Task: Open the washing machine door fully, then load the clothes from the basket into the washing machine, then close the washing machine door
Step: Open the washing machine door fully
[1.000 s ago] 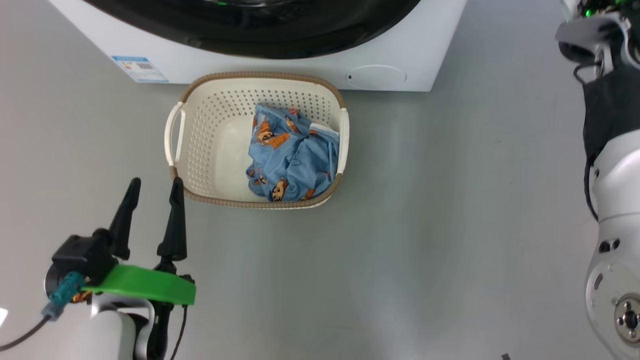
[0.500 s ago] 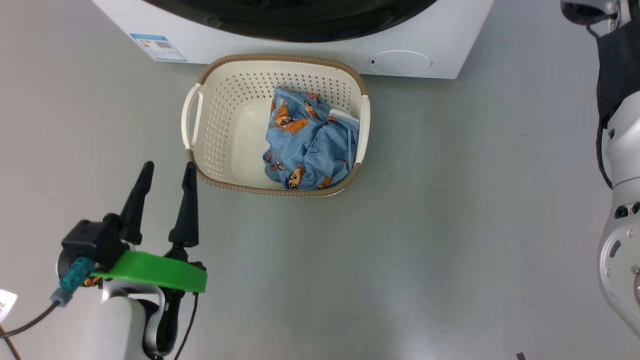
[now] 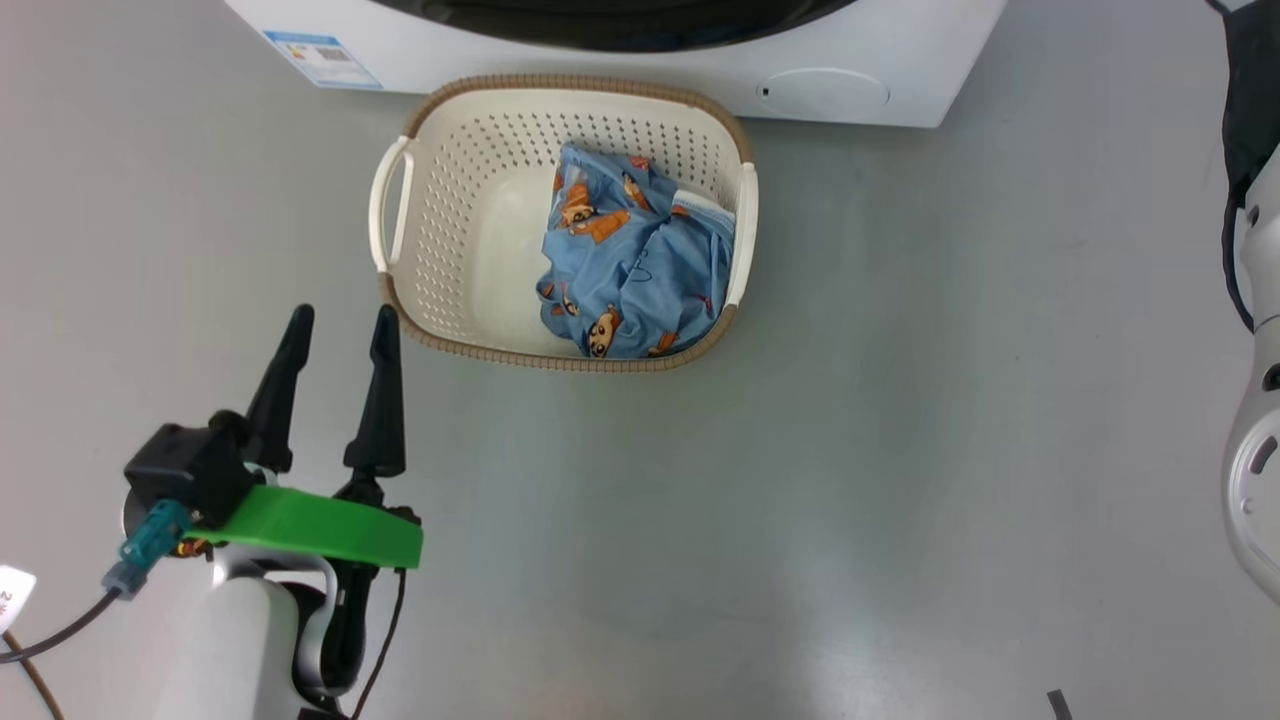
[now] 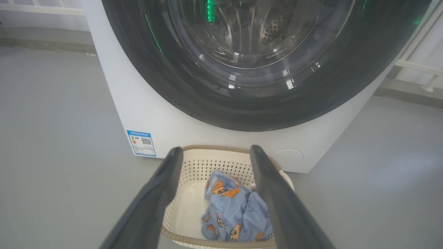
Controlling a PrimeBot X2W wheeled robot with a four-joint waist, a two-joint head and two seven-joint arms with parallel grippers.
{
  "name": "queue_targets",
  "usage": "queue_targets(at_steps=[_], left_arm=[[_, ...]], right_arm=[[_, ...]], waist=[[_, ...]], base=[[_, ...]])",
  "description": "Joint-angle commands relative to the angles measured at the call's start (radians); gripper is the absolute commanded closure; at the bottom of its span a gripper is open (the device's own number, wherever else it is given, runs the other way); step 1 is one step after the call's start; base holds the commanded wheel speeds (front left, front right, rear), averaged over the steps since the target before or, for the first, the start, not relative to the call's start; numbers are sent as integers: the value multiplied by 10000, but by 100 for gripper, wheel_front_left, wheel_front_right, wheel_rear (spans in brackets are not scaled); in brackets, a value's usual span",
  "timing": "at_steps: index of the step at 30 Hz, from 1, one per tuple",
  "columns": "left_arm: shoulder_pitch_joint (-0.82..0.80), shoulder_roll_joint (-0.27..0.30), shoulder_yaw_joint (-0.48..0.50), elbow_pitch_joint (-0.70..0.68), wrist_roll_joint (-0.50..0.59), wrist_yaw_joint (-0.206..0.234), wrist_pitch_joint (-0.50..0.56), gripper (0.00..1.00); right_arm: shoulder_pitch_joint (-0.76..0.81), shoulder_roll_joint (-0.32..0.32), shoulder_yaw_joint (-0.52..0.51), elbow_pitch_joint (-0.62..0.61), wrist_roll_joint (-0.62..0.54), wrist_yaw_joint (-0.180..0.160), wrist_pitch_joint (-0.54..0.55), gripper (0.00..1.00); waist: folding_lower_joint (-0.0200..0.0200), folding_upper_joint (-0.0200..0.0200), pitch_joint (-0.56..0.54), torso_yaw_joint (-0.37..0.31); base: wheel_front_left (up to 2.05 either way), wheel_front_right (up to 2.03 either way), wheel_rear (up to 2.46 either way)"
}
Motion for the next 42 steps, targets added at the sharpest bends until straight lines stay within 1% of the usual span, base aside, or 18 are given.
queue_targets(at_steps=[1,7,21,30,35,42], left_arm=[[-184,249,276,-251,-74,-25,-61,0],[-351,214,224,-265,-90,-25,-61,0],[-548,133,101,-282,-207,-25,-61,0],[-618,93,86,-316,-256,-25,-61,0],[-675,71,93,-335,-285,-25,-61,0],[-709,53,154,-382,-312,-25,-61,0]], right_arm=[[-409,275,38,-210,-103,-9,60,100],[-604,386,-23,-78,-332,-9,247,100],[-1040,556,-334,141,-744,-9,71,100],[-1292,664,-414,355,-989,-9,216,100],[-1340,707,-400,394,-1016,-9,635,100],[-1073,745,-161,-39,-900,-9,1879,100]], waist=[[0,0,128,46],[0,0,313,120],[0,0,701,273],[0,0,896,395],[0,0,951,419],[0,0,906,370]], base=[[0,0,0],[0,0,0],[0,0,0],[0,0,0],[0,0,0],[0,0,0]])
